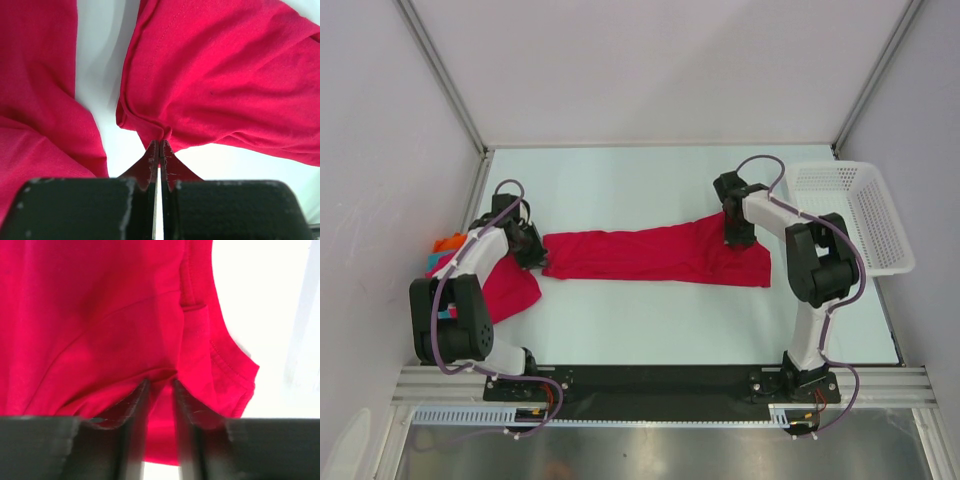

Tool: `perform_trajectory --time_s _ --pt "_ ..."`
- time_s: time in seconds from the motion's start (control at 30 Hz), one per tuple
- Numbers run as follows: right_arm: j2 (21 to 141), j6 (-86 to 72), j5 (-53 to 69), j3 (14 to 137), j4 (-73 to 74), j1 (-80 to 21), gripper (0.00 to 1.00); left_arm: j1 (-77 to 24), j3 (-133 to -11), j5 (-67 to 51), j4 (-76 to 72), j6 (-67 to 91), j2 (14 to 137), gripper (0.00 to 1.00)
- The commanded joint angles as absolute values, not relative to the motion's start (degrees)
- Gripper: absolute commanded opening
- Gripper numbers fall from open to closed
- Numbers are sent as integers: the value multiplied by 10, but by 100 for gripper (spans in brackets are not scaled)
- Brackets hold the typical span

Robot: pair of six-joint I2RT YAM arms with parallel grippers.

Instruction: Fold and stack the t-shirts

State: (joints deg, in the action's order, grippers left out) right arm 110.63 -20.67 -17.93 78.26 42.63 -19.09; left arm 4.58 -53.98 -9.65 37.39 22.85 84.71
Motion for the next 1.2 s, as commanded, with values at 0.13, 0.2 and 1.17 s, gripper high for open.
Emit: perform_trajectory --time_s 0.13,0.2,1.17 --pt "1084 -193 -192 783 416 -183 0 51 -566 -102 369 220 852 2" --pt "1072 -192 -205 783 422 -182 0 51 -567 -101 369 220 853 2" --pt "917 -207 -269 683 487 -173 0 54 -572 -105 370 220 860 2"
